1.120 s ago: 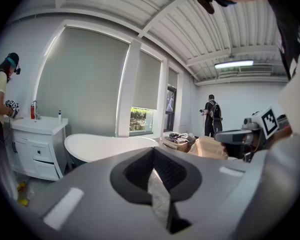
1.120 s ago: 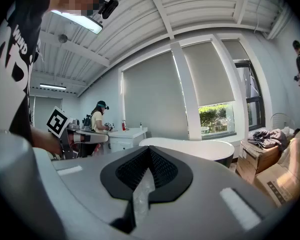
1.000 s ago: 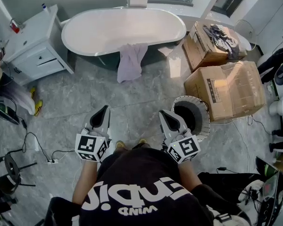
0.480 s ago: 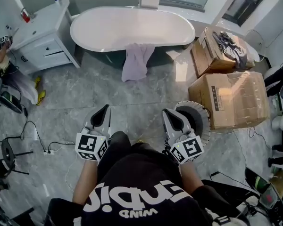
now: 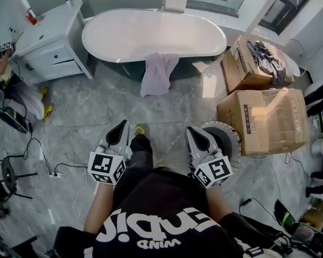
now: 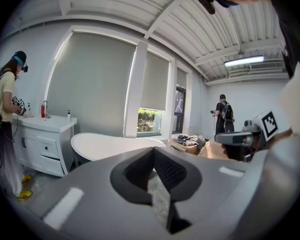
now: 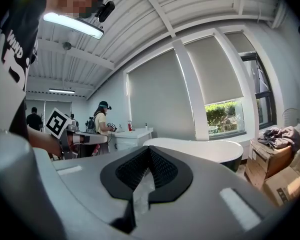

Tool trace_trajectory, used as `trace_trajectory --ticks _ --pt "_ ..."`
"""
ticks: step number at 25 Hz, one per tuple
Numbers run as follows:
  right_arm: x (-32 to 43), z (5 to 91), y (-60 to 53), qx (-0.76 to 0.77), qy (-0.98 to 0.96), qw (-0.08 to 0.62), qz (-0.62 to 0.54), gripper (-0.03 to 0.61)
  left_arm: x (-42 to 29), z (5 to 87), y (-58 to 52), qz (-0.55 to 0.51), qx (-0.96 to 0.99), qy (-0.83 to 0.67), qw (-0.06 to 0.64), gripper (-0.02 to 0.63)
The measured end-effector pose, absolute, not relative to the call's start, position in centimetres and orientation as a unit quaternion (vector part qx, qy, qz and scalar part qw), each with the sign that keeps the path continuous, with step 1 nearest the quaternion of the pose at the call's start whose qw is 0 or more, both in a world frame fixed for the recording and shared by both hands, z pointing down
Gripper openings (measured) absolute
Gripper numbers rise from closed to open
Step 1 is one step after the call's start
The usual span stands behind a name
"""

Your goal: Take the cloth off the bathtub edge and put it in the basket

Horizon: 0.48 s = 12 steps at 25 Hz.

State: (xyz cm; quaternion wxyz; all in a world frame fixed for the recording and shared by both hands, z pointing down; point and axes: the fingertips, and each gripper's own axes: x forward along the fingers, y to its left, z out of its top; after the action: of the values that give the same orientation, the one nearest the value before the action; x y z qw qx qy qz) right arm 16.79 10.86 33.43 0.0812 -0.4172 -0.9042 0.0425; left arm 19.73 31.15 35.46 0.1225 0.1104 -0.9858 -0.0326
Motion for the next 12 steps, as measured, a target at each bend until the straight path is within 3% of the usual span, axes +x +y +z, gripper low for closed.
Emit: trace_trajectory --ticks 12 --pt "8.9 34.7 13.3 -0.41 -0.906 0.105 0.029 0.009 11.3 36.7 32.9 -0.052 0.135 -0.981 0.132 -0.003"
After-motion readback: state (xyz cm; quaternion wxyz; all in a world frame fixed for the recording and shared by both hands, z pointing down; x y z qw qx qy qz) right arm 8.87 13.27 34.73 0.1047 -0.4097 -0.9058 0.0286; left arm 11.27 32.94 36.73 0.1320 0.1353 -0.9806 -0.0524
